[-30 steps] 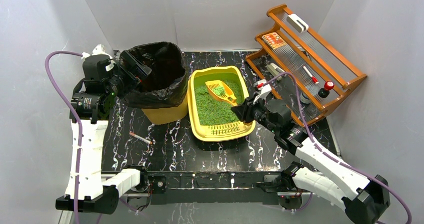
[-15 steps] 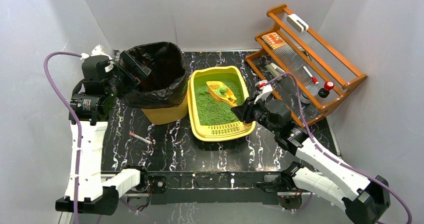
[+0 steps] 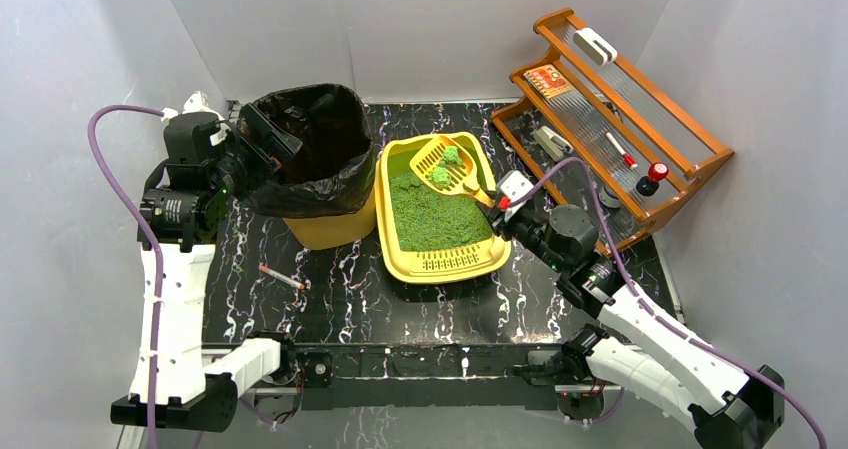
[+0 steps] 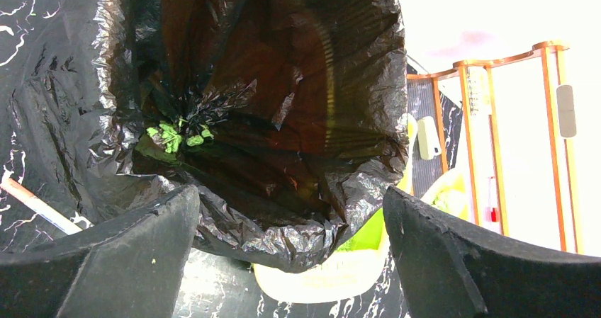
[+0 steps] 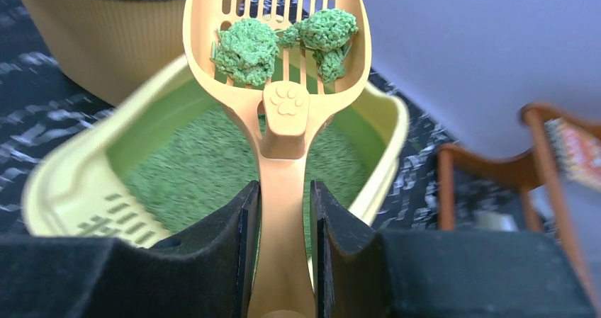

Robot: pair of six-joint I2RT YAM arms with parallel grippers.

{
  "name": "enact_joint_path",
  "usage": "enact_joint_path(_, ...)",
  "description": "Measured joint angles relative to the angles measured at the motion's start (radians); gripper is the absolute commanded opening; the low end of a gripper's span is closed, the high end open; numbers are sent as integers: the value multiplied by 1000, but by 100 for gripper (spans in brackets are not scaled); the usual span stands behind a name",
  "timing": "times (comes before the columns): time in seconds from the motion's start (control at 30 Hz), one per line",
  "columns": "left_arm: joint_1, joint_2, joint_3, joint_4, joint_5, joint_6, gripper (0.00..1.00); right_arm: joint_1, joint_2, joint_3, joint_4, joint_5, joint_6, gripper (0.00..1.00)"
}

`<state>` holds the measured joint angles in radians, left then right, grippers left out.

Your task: Clean the litter box

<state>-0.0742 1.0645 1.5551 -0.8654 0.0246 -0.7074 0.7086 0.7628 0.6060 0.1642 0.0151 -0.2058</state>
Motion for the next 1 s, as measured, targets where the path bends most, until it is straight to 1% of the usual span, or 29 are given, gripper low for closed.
enact_joint_path(0.2, 0, -1, 0, 0, -3, 0, 98, -1, -4, 0, 1, -39, -365, 0)
enact_joint_path(0.33, 0, -1, 0, 0, -3, 0, 98, 0, -13, 0, -2, -84, -566, 0)
enact_joint_path(0.4, 0, -1, 0, 0, -3, 0, 98, -1, -14, 0, -8, -95, -652, 0)
enact_joint_path(0.53, 0, 0, 0, 0, -3, 0, 98, 0, -14, 2, -34, -98, -769, 0)
enact_joint_path(0.7, 0, 0, 0, 0, -2, 0, 98, -1, -14, 5, -53, -101, -822, 0)
enact_joint_path(0.9, 0, 2, 7, -1, -2, 0, 98, -1, -14, 5, -55, -101, -813, 0)
enact_joint_path(0.93, -1, 2, 10, 0, -2, 0, 98, -1, -14, 5, -54, -100, -788, 0)
enact_joint_path(0.97, -1, 3, 10, -1, -2, 0, 98, 0, -14, 4, -45, -87, -721, 0)
enact_joint_path(1.0, -2, 4, 10, -1, -2, 0, 98, 0, -6, 15, -44, -48, -578, 0)
